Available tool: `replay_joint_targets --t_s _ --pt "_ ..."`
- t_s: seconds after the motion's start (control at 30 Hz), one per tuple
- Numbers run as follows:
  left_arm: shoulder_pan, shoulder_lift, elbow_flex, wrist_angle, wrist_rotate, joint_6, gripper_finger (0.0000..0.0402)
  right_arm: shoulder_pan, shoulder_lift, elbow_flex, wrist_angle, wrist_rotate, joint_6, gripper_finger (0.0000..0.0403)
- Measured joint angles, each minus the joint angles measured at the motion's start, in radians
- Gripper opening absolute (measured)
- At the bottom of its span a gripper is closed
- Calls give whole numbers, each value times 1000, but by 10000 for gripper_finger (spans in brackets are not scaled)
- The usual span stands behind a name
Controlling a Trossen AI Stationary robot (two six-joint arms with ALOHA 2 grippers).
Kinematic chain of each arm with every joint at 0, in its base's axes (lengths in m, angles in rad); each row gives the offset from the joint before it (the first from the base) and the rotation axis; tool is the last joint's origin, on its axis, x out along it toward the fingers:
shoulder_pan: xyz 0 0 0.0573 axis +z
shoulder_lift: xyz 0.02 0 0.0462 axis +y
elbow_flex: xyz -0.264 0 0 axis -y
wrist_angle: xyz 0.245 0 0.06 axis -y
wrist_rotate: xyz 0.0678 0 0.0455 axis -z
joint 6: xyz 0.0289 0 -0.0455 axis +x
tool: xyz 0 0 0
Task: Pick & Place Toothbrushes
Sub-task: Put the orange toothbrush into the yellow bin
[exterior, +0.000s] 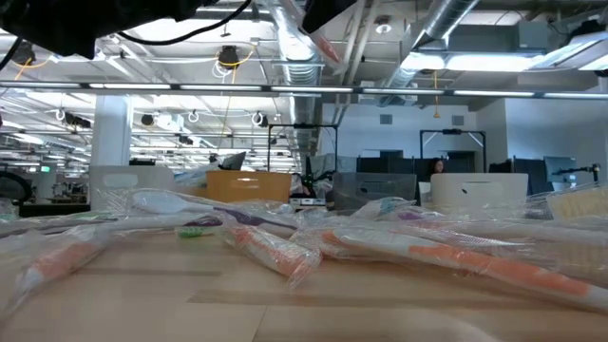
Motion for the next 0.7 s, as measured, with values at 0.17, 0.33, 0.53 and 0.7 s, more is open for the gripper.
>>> replay_joint_targets --t_s 0.17,0.33,0.53,0.7 --pt "0 0 0 -5 -3 -4 9 -3 0 0 2 35 75 60" --pt "1 0 0 -16 -12 -7 8 19 -1 0 -32 185 114 93" --pt "-1 -9 -1 -33 -10 -22 8 54 -10 0 -192 302 263 128" --pt "-1 -14 -1 -47 -24 -30 7 100 -26 2 -360 310 458 149"
